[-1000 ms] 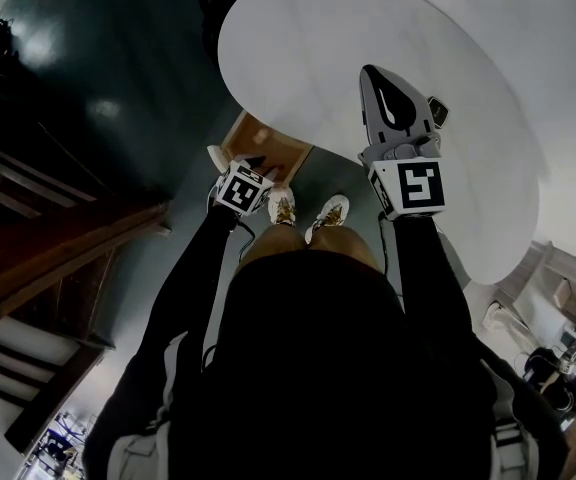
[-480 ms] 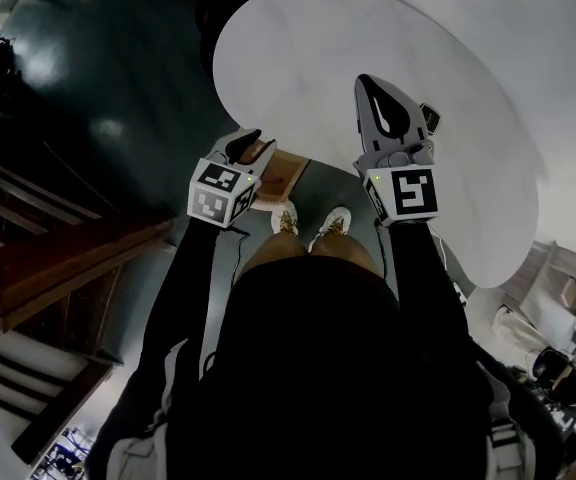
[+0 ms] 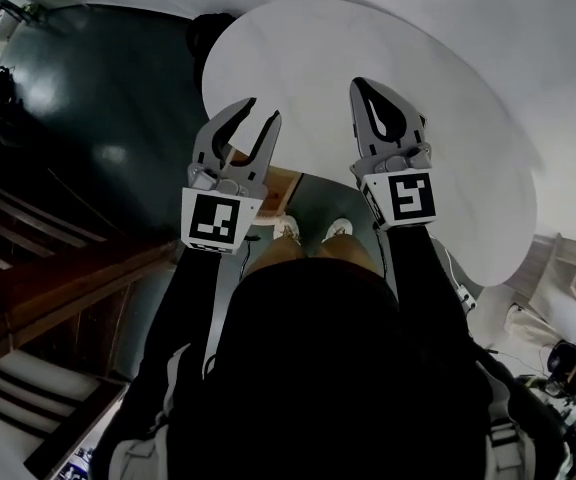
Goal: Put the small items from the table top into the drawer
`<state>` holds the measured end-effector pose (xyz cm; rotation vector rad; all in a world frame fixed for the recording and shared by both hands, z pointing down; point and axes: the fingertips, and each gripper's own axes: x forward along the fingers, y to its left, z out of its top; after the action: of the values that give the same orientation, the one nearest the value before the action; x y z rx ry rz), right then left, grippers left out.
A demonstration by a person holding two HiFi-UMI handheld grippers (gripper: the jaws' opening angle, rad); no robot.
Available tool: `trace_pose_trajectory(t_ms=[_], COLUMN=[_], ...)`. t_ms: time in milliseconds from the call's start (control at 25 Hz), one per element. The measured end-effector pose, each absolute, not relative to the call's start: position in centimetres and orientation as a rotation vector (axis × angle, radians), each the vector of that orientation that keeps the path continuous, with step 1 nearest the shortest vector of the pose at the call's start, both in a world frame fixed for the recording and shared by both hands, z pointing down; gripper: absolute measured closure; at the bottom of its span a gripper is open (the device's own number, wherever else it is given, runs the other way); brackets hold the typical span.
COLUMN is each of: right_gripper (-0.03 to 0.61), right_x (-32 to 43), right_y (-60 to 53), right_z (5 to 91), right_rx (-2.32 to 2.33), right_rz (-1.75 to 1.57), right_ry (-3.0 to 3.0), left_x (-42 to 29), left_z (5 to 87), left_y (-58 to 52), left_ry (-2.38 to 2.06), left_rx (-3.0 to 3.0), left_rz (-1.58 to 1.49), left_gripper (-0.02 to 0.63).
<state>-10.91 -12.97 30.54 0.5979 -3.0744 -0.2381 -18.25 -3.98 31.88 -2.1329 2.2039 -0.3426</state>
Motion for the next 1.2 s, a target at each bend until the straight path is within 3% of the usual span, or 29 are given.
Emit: trace_pose_trajectory(t_ms=[640, 1120, 1200], right_gripper=[0.554, 0.554, 0.554], right_x=[1.3, 9.6, 10.8], right_y=[-20.8, -24.6, -24.8], right_z=[30.3, 31.4, 31.7], right_rx=[0.964, 1.126, 1.138], right_rz=[-0.229, -0.213, -0.211], right_ry=[-2.977, -2.912, -2.904], left_x=[-5.9, 2.0, 3.0], left_z=[32.0, 35.8, 38.0], left_y=[-15.1, -19.7, -20.7], left_ry=[1.846, 1.646, 1.570], left_rx=[-2.468, -2.547, -2.588], left_rz=[-0.288, -0.452, -0.582], left_gripper=[0.474, 0.474, 0.407])
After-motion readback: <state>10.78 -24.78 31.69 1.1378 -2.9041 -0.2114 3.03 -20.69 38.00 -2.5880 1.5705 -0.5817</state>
